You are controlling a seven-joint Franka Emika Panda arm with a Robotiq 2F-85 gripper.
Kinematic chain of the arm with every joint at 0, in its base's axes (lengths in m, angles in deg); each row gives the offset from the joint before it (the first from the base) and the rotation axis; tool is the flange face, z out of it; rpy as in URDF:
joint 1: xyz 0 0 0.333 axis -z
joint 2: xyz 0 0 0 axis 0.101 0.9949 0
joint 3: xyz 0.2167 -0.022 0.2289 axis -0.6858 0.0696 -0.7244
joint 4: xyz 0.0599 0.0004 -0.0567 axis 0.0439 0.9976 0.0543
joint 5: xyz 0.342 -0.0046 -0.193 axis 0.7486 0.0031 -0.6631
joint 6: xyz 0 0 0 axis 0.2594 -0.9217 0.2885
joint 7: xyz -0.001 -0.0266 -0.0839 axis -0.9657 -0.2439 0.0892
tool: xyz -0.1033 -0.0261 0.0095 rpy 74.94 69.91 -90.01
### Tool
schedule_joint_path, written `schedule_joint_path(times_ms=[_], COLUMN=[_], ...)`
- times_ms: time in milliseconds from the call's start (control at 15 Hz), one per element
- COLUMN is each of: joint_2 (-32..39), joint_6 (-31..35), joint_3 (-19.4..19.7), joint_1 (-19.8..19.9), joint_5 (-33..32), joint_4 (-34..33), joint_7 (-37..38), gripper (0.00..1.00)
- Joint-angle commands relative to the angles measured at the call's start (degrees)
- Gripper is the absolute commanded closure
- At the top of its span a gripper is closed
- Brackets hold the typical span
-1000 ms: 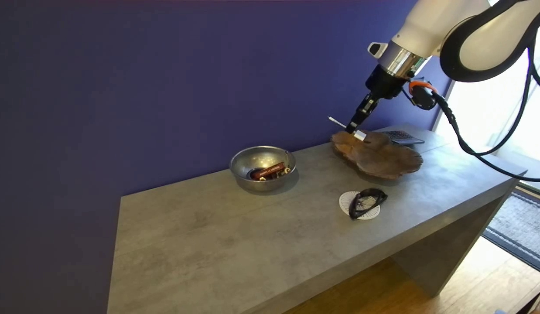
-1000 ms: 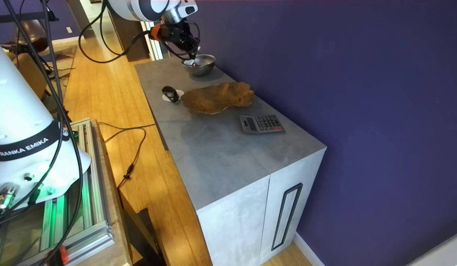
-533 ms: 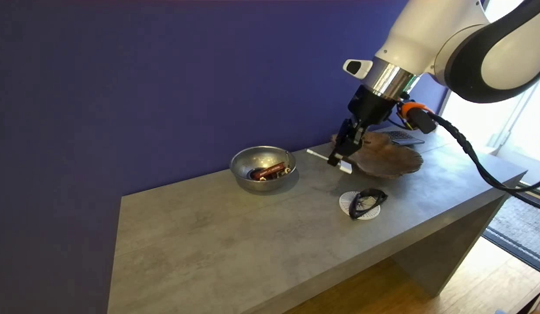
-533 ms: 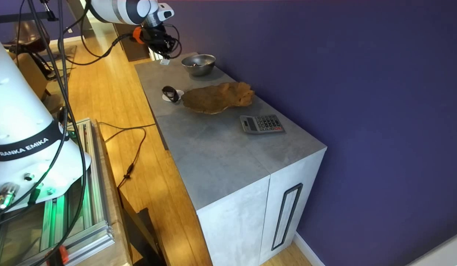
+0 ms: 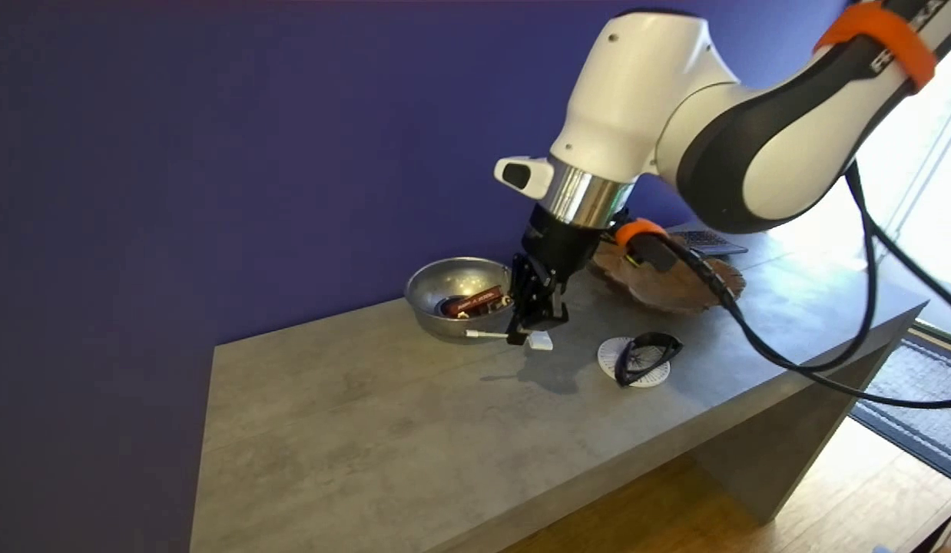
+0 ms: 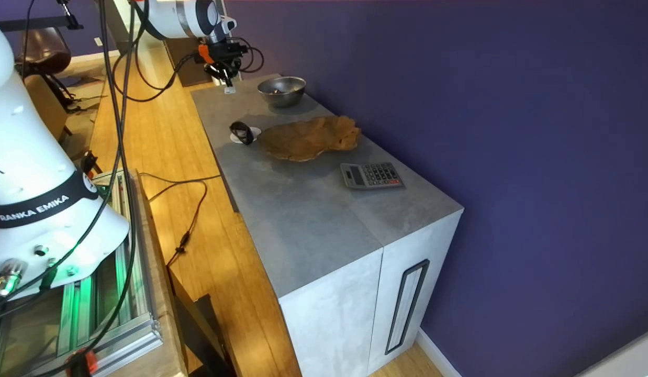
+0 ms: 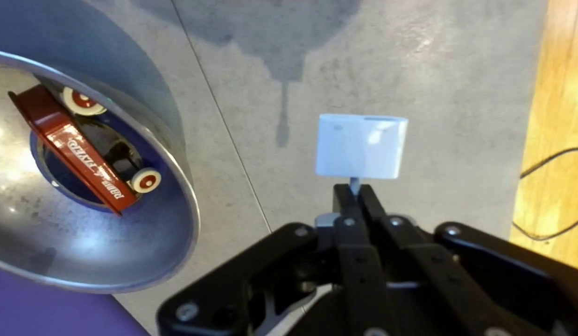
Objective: Remove the adaptor cable from the wooden tray
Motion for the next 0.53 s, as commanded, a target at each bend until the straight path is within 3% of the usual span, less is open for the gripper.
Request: schedule_joint_path(times_ms=[0,267,333,467], joint_2=[9.82,15.20,16.05,16.55], joint_6=[-6.74,-11.62,-12.58,-14.52], joint_3=[4.39,6.59,7.05,7.40], joint_1=[-5.39,-9.14,-9.76,-10.30], joint_5=[-5.01,-6.81,-6.83,-6.59], joint_4=[-14.28,-22.14,-23.21,-24.78], joint_7=[-0.47,-0.89,-0.81,-0.87], gripper=[0.99,0.99,0.70,0.63])
